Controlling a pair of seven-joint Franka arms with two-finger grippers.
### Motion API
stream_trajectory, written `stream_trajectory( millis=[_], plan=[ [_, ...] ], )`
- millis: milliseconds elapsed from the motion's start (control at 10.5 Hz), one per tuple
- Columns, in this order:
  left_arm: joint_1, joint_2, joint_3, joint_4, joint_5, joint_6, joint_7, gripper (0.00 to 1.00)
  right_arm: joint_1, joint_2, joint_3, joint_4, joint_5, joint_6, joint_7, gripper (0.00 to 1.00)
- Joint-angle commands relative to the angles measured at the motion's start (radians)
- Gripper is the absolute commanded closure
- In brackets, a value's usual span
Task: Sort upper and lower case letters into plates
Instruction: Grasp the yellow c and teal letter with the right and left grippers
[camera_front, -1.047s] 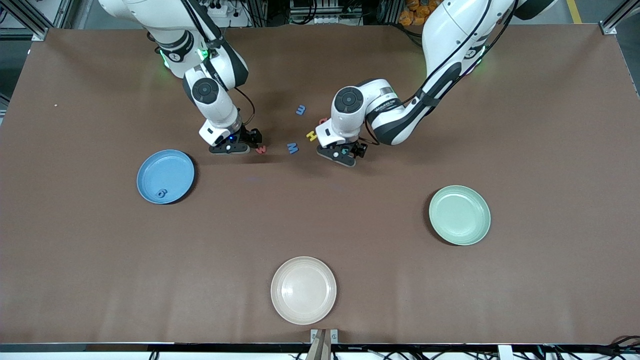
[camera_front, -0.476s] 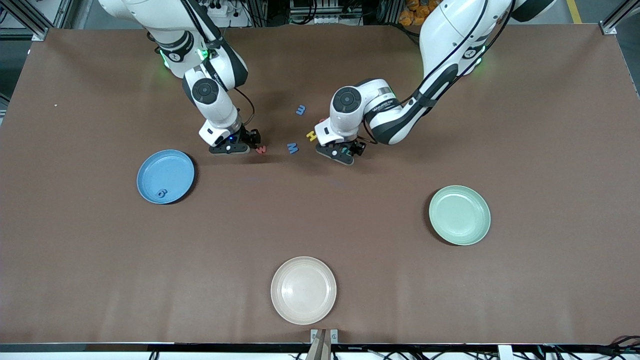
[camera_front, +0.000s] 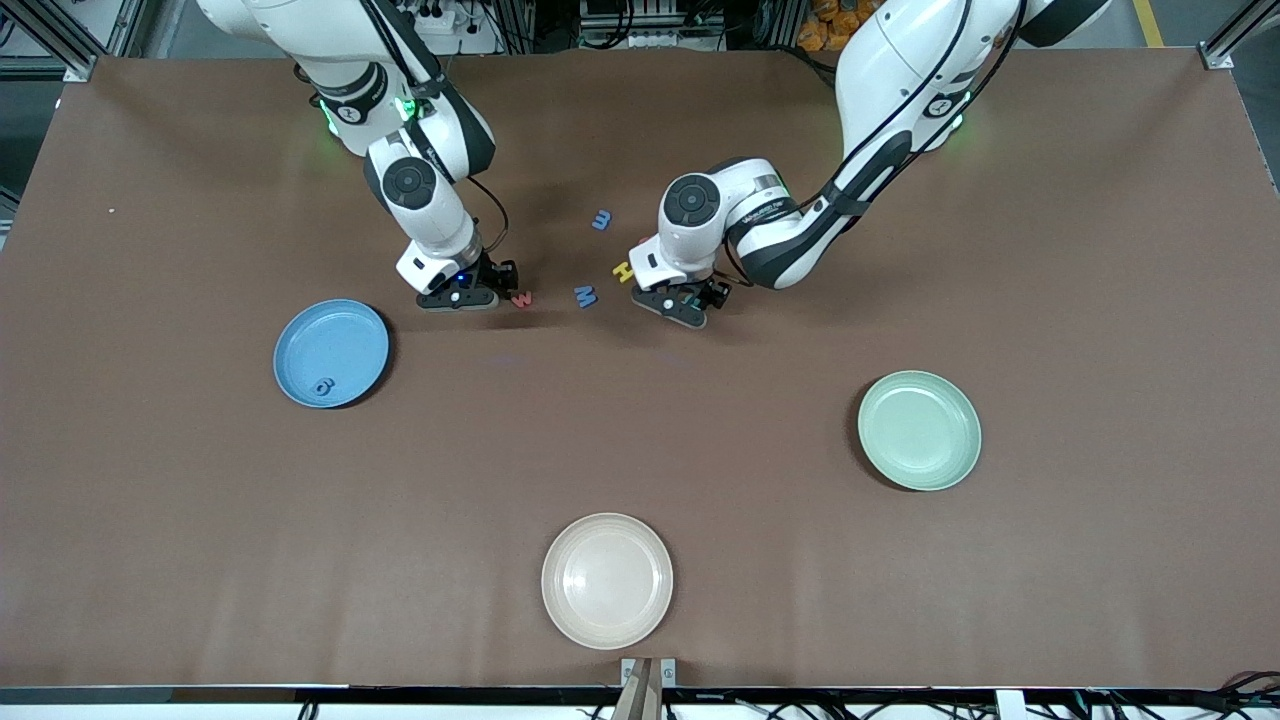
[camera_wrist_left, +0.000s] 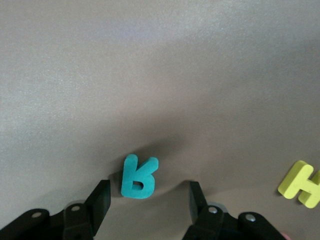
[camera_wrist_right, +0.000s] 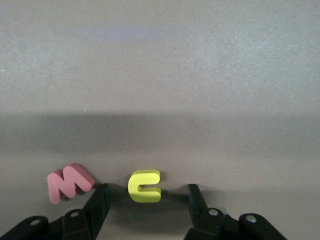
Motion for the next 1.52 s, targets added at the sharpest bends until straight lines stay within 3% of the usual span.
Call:
stream_trajectory(
  millis=[0, 285, 476, 571, 761, 952, 1142, 1332, 1427],
  plan=[
    [-0.007, 0.002, 0.005, -0.003, 0.036, 0.016, -0.044, 0.32, 0.000, 0.006, -0.007, 0.008, -0.010, -0.001, -0.005, 0.43],
    [-0.007, 0.011, 0.007, -0.002, 0.069, 0.016, -0.050, 0.32, 0.000, 0.007, -0.007, 0.010, -0.010, -0.001, -0.003, 0.50],
    [-0.005, 0.017, 0.007, 0.006, 0.070, 0.016, -0.050, 0.32, 0.000, 0.006, -0.007, 0.008, -0.010, -0.002, -0.002, 0.72],
    [-0.005, 0.017, 0.008, 0.006, 0.070, 0.016, -0.050, 0.36, 0.002, 0.006, -0.007, 0.008, -0.010, -0.001, -0.002, 0.75],
    [-0.005, 0.017, 0.008, 0.008, 0.070, 0.016, -0.050, 0.47, 0.002, 0.006, -0.007, 0.008, -0.010, -0.004, -0.002, 0.82],
    [-0.001, 0.016, 0.008, 0.008, 0.073, 0.016, -0.047, 0.77, 0.000, 0.004, -0.007, 0.008, -0.010, -0.011, -0.002, 0.86],
    [0.016, -0.031, 0.007, 0.000, 0.074, 0.001, -0.042, 1.00, 0.000, -0.002, -0.018, 0.028, -0.010, -0.053, -0.005, 0.86],
    [0.024, -0.113, 0.005, 0.006, 0.057, -0.062, -0.051, 1.00, -0.001, 0.001, -0.044, 0.137, -0.042, -0.259, -0.006, 0.87],
    [0.056, -0.157, 0.004, 0.014, 0.056, -0.092, -0.047, 1.00, -0.011, 0.006, -0.073, 0.187, -0.110, -0.354, -0.003, 0.87]
  ],
)
